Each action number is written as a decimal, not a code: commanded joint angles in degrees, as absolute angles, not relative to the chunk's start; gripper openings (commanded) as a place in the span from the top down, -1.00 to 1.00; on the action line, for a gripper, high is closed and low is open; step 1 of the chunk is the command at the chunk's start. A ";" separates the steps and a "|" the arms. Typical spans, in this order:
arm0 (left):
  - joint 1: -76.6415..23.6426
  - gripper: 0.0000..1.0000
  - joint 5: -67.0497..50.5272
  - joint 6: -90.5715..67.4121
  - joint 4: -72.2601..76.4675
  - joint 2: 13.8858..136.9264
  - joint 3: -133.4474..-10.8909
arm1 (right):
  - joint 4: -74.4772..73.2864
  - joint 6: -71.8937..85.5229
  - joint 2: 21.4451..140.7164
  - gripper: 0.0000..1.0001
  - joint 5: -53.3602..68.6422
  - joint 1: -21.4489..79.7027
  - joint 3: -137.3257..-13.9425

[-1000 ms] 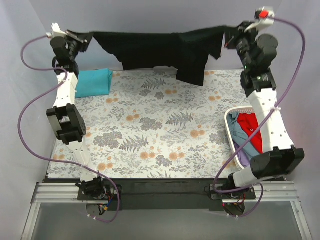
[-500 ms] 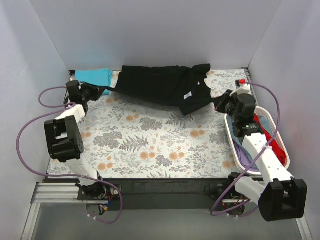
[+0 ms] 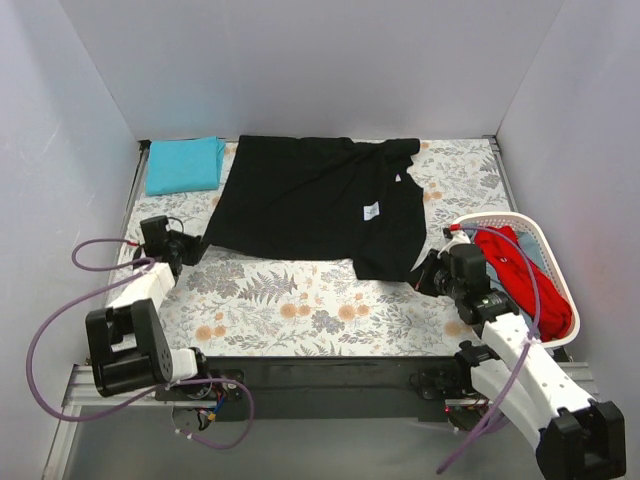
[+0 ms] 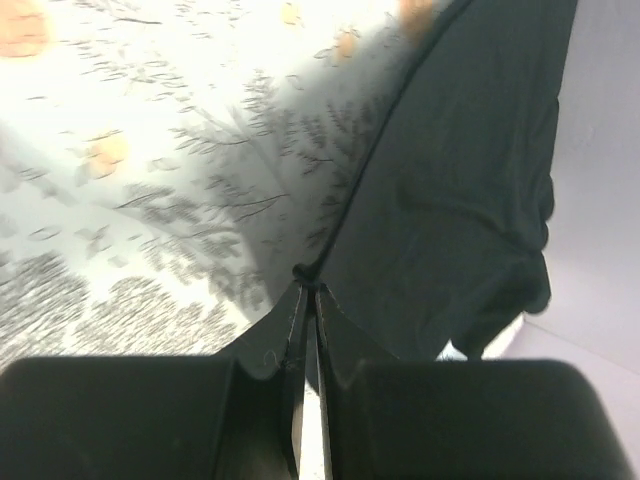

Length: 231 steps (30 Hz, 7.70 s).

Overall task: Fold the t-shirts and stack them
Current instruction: Flatten the tshirt out, then fold the tshirt

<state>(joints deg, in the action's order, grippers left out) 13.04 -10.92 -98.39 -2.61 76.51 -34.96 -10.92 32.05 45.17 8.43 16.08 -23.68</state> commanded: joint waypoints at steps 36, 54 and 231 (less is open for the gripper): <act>14.85 1.00 -9.93 -87.89 -15.82 72.95 -41.66 | -10.28 32.34 89.65 0.10 -9.23 17.40 -49.22; 16.61 1.00 -6.59 -87.54 -18.98 71.19 -40.17 | -16.96 35.34 66.80 0.97 -16.61 16.61 -32.61; 11.08 1.00 -3.52 -90.26 -20.48 82.52 -49.38 | -43.52 33.41 62.39 0.97 -29.45 52.75 -51.59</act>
<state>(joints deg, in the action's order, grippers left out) 12.05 -4.93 -88.84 -21.39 81.97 -46.35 -50.78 45.04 60.60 -31.90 57.91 -47.92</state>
